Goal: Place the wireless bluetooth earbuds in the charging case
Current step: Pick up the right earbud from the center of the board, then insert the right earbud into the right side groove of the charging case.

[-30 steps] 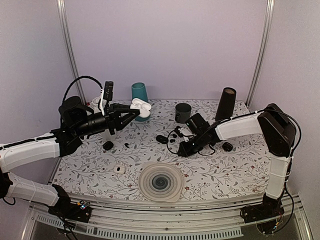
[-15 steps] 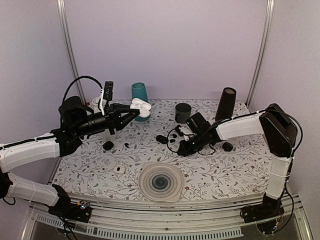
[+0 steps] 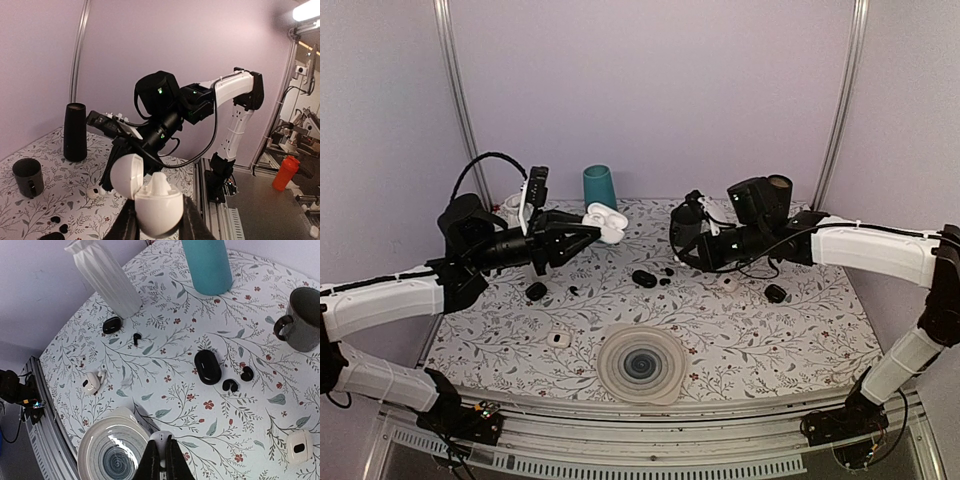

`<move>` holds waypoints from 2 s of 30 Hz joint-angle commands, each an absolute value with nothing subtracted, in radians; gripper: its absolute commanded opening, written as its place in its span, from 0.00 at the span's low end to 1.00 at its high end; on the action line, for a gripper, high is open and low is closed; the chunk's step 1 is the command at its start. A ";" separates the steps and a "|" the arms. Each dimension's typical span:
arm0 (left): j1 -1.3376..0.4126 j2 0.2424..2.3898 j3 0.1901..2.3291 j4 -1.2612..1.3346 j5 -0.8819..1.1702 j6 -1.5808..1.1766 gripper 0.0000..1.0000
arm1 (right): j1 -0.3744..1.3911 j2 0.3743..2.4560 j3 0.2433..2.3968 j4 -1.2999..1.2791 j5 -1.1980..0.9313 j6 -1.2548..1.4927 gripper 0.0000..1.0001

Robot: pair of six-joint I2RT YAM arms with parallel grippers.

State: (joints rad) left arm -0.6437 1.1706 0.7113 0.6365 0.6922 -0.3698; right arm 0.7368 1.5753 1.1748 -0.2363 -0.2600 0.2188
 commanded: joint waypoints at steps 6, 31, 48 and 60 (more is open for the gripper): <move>-0.627 1.249 0.753 0.714 0.892 -0.377 0.00 | 0.811 1.369 1.201 -0.258 -0.332 0.118 0.03; -0.680 1.319 0.840 0.712 0.989 -0.406 0.00 | 1.056 1.387 1.390 -0.259 -0.271 0.011 0.04; -0.711 1.315 0.867 0.692 0.962 -0.395 0.00 | 1.086 1.436 1.416 -0.288 -0.211 -0.035 0.04; -0.712 1.271 0.839 0.709 0.895 -0.397 0.00 | 1.086 1.425 1.420 -0.293 -0.197 -0.034 0.17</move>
State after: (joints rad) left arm -0.6979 1.3060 0.8368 0.6754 0.9279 -0.4042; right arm 1.0756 1.4204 1.3964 -0.2775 -0.2104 -0.0273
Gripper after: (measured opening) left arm 0.218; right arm 0.162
